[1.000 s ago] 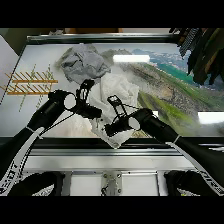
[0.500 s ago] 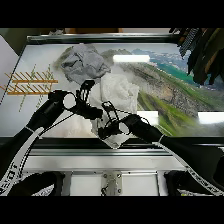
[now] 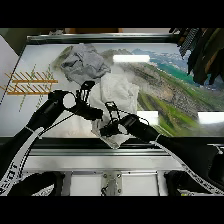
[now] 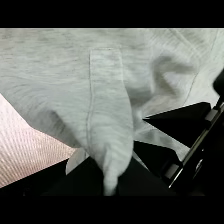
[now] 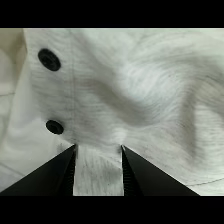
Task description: Fold the clothes and pants, and hang the long-sleeved shirts on hangers.
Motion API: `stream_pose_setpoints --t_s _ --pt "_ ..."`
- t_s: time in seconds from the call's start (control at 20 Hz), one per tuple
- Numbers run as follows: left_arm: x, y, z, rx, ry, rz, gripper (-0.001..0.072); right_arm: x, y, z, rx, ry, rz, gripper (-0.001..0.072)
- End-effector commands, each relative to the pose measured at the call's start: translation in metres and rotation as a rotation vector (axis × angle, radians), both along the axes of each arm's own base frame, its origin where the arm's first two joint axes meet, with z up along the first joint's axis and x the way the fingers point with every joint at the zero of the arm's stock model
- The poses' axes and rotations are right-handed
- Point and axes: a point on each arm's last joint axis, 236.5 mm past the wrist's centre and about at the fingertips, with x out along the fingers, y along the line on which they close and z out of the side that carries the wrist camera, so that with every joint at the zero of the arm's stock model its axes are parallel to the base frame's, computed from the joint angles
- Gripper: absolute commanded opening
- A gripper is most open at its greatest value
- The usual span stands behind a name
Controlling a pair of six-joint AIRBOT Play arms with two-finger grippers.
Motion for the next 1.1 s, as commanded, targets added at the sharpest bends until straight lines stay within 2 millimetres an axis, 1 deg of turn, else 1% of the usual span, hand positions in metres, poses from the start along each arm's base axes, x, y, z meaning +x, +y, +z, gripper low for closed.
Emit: stream_pose_setpoints --t_s 0.0,0.05,0.1,0.15,0.2,0.3,0.35,0.4,0.45,0.55,0.6,0.65,0.7,0.75,0.8,0.85,0.9,0.95,1.0,1.05 --pt "-0.004 -0.005 0.002 -0.027 0.018 0.004 0.0015 -0.002 0.001 -0.008 -0.003 0.025 -0.023 0.0308" --pt "-0.005 -0.009 0.003 -0.042 0.024 0.006 0.0015 -0.003 0.001 -0.008 0.000 0.030 -0.026 0.0299" --pt "-0.005 -0.009 0.004 -0.045 0.024 0.007 0.0015 -0.003 0.001 -0.008 0.000 0.029 -0.026 0.0227" --pt "-0.005 -0.009 0.004 -0.044 0.024 0.007 0.0015 -0.003 0.001 -0.008 0.000 0.029 -0.026 0.0069" --pt "-0.005 -0.009 0.004 -0.042 0.023 0.005 0.0015 -0.002 0.001 -0.008 0.001 0.029 -0.027 0.0018" --pt "-0.003 -0.006 0.011 -0.042 0.001 0.004 0.0015 0.003 -0.004 -0.002 0.006 0.023 -0.040 0.0017" --pt "-0.002 -0.003 0.019 -0.053 -0.021 0.008 0.0015 0.010 -0.012 0.008 0.009 0.013 -0.045 0.0017" --pt "0.001 0.001 0.030 -0.066 -0.048 0.020 0.0015 0.020 -0.024 0.023 0.011 -0.010 -0.036 0.0016" --pt "0.003 0.005 0.044 -0.084 -0.083 0.033 0.0015 0.030 -0.036 0.041 0.014 -0.037 -0.029 0.0016" --pt "0.001 0.009 0.076 -0.136 -0.149 0.051 0.0014 0.047 -0.065 0.087 0.026 -0.100 -0.020 0.0016" --pt "-0.005 0.006 0.094 -0.180 -0.177 0.051 0.0015 0.054 -0.079 0.117 0.038 -0.139 -0.022 0.0015" --pt "-0.010 0.001 0.118 -0.233 -0.211 0.047 0.0015 0.058 -0.091 0.149 0.053 -0.181 -0.023 0.0015" --pt "-0.015 -0.007 0.147 -0.300 -0.253 0.040 0.0015 0.060 -0.102 0.186 0.072 -0.229 -0.028 0.0015" --pt "-0.020 -0.017 0.185 -0.375 -0.310 0.016 0.0014 0.057 -0.111 0.222 0.095 -0.273 -0.037 0.0015" --pt "-0.025 -0.024 0.221 -0.429 -0.381 -0.019 0.0014 0.052 -0.119 0.259 0.123 -0.325 -0.042 0.0015" --pt "-0.031 -0.029 0.255 -0.459 -0.459 -0.057 0.0014 0.044 -0.123 0.290 0.148 -0.376 -0.041 0.0014" --pt "-0.036 -0.032 0.281 -0.477 -0.517 -0.091 0.0014 0.035 -0.129 0.319 0.181 -0.418 -0.060 0.0015" --pt "-0.041 -0.034 0.300 -0.490 -0.561 -0.112 0.0015 0.025 -0.136 0.337 0.206 -0.435 -0.089 0.0015" --pt "-0.043 -0.035 0.306 -0.480 -0.580 -0.128 0.0014 0.016 -0.145 0.342 0.205 -0.430 -0.115 0.0015" --pt "-0.042 -0.035 0.301 -0.448 -0.568 -0.142 0.0014 0.006 -0.158 0.337 0.171 -0.394 -0.144 0.0015"
